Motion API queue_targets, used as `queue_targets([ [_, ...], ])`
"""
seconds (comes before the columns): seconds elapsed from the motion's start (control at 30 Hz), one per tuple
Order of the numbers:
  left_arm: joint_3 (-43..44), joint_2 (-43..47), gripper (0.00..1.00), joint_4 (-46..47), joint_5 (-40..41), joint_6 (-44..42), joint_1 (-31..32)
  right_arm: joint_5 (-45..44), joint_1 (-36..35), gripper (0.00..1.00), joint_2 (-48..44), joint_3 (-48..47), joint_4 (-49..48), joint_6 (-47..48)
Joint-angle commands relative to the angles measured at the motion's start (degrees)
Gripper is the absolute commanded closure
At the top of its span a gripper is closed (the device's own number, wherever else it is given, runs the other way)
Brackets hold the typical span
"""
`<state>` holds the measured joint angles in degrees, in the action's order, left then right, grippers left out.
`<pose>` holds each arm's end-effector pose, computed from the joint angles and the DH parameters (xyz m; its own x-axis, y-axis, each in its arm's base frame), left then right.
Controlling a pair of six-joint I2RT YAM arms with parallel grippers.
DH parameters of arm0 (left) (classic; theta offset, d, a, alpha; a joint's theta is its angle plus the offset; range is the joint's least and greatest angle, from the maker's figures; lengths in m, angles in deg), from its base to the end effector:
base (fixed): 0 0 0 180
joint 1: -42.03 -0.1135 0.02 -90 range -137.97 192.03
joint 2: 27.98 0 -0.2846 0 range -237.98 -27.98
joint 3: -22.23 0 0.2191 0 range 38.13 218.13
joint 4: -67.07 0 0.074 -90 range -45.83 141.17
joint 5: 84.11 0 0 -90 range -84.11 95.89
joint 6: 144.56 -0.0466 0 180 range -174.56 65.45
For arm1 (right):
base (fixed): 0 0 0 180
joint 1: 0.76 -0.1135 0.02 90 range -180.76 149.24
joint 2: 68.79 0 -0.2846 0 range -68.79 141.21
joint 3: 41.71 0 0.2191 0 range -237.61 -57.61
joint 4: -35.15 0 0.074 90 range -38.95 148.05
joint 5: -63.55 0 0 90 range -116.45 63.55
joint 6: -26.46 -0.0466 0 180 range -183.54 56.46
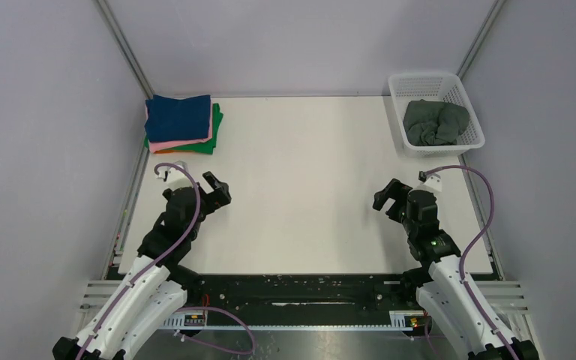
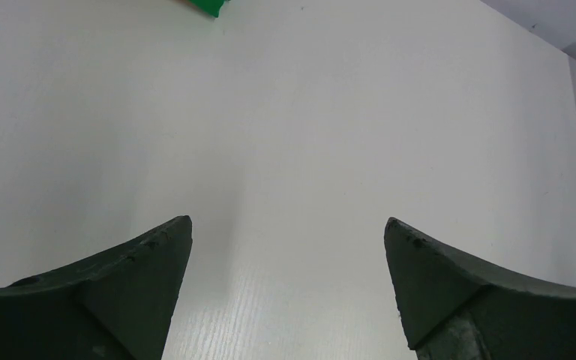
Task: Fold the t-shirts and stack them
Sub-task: Grab crumpled tshirt from bin with the right arm
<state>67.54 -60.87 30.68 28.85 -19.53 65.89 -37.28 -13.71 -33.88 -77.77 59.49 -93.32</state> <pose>0.1005 -0.0246 0.2677 -0.3309 -0.4316 -0.8392 -0.1752 0.9019 -0.3947 0.1148 0.0174 0.2336 -0.3588 0.4180 -0.8346 0.1457 0.9082 0.3923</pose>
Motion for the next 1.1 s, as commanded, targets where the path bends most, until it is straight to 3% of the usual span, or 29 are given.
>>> queue_targets([
  [0.0,0.24,-0.54,0.01,2.77,-0.20,0.35,-0.07,0.11,0.16,0.01,0.37,-1.38,-1.86,-0.33],
  [0.27,0.30,-1.28,0.01,3.37,-0.31,0.13,-0.13,3.88,0.20,0.00,5.73,-7.02,-4.69,-1.91],
  [0.5,0.86,-1.71,0.01,2.47,0.04,0.09,-0.11,1.62,0.30,0.01,18.21,-19.45,-5.85,-0.53],
  [0.63,0.63,-1.19,0.01,2.43,0.06,-0.02,-0.12,3.09,3.17,0.00,29.76,-31.67,0.62,0.41],
  [0.87,0.66,-0.39,0.01,2.15,0.97,-0.10,-0.14,6.38,13.52,0.01,52.65,-61.17,18.01,4.97],
  [1.07,2.23,-2.12,0.01,0.94,2.72,-0.60,-0.15,6.35,21.23,0.01,67.97,-75.88,22.67,6.82],
])
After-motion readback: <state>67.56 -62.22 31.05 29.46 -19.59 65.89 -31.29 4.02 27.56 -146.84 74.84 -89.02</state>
